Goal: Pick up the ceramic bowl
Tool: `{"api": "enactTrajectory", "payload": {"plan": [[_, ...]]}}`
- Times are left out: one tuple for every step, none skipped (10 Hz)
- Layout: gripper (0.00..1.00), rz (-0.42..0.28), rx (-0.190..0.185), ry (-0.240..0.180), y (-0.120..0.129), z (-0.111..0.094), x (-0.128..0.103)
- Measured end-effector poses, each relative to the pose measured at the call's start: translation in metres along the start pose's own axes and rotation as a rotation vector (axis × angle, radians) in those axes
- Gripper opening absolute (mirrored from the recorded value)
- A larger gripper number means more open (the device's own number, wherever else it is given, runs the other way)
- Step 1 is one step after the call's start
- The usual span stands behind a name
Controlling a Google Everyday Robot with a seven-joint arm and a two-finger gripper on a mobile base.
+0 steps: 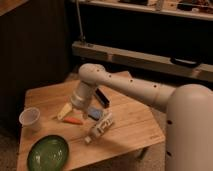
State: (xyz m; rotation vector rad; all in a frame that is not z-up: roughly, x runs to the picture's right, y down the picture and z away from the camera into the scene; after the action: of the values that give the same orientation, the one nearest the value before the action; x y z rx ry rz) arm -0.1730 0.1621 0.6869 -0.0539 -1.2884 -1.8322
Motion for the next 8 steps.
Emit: {"api": "enactTrajectory", "payload": {"plan": [[0.80,-0.034,-0.074,0.065,-0.005,0.004,-0.005],[0.80,-0.021,-0.151,0.144,-0.004,0.007,-0.008],[0.80,0.003,-0.173,0.173,-0.002,0.009,-0.007],[0.80,0.034,-0.152,0.165,0.001,0.011,-0.003],[0.80,0.054,-0.115,0.128,0.002,0.014,-0.001],[0.80,0.085,-0.038,0.039,0.006,0.021,0.005],[0.80,0.107,0.007,-0.021,0.009,0.026,0.008],[0.80,0.136,0.057,-0.081,0.013,0.031,0.012]]}}
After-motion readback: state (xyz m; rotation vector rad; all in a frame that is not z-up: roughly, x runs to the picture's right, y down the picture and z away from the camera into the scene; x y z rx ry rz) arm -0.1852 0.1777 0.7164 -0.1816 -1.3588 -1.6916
